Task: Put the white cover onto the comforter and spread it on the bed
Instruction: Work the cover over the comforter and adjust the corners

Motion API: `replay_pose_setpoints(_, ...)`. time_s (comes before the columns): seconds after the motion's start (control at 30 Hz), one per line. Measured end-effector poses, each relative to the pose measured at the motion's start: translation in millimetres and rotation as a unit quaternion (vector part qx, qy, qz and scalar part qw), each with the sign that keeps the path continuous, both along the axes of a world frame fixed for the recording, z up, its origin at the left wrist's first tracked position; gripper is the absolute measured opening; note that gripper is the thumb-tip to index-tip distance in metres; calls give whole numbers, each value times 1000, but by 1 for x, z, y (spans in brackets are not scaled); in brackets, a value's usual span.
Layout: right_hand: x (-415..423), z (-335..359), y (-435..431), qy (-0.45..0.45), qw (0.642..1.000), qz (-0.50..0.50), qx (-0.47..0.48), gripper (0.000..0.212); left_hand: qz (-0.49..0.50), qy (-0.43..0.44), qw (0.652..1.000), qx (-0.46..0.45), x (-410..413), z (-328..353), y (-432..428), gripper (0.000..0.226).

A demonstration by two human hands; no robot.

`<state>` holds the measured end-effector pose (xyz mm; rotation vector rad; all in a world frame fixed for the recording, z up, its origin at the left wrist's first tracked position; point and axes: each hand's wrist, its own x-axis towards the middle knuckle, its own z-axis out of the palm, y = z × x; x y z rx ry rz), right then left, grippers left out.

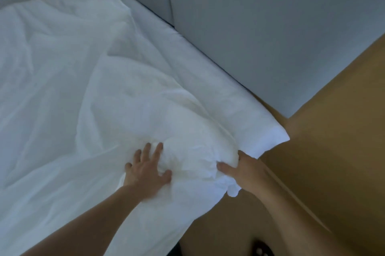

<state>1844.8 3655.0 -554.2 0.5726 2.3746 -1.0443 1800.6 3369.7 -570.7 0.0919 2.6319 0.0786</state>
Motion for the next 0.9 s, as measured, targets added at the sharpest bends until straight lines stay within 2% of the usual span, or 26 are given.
replay_pose_setpoints(0.1,-8,13,5,4,997,-6,-72,34,47,2,999,17,13,7,12,86)
replay_pose_setpoints(0.17,-15,31,18,-12,993,3,-119,29,69,14,997,28,34,17,22,93)
replay_pose_setpoints(0.23,-16,61,33,-30,976,-27,-215,28,50,37,996,64,66,24,36,102)
replay_pose_setpoints(0.33,-3,112,58,-109,903,-70,-410,39,-19,143,979,141,118,27,66,114)
replay_pose_setpoints(0.4,15,133,77,-161,854,-62,-490,46,-43,223,962,152,139,30,86,124)
replay_pose_setpoints(0.43,26,133,86,-179,832,-74,-519,49,-54,253,954,150,145,31,94,120)
replay_pose_setpoints(0.5,54,121,101,-197,808,-116,-544,56,-81,275,952,107,153,31,105,85)
replay_pose_setpoints(0.57,82,99,113,-202,827,-132,-507,61,-62,255,960,94,161,29,109,50)
replay_pose_setpoints(0.67,117,87,130,-169,895,-85,-404,86,-42,107,988,106,173,46,109,25)
replay_pose_setpoints(0.73,125,89,142,-94,934,-49,-341,64,-43,73,984,155,185,54,114,35)
replay_pose_setpoints(0.8,132,97,147,-47,945,-19,-324,42,-37,45,980,189,200,57,126,54)
replay_pose_setpoints(0.9,141,63,151,-44,974,-16,-223,36,-55,-85,989,111,216,37,136,51)
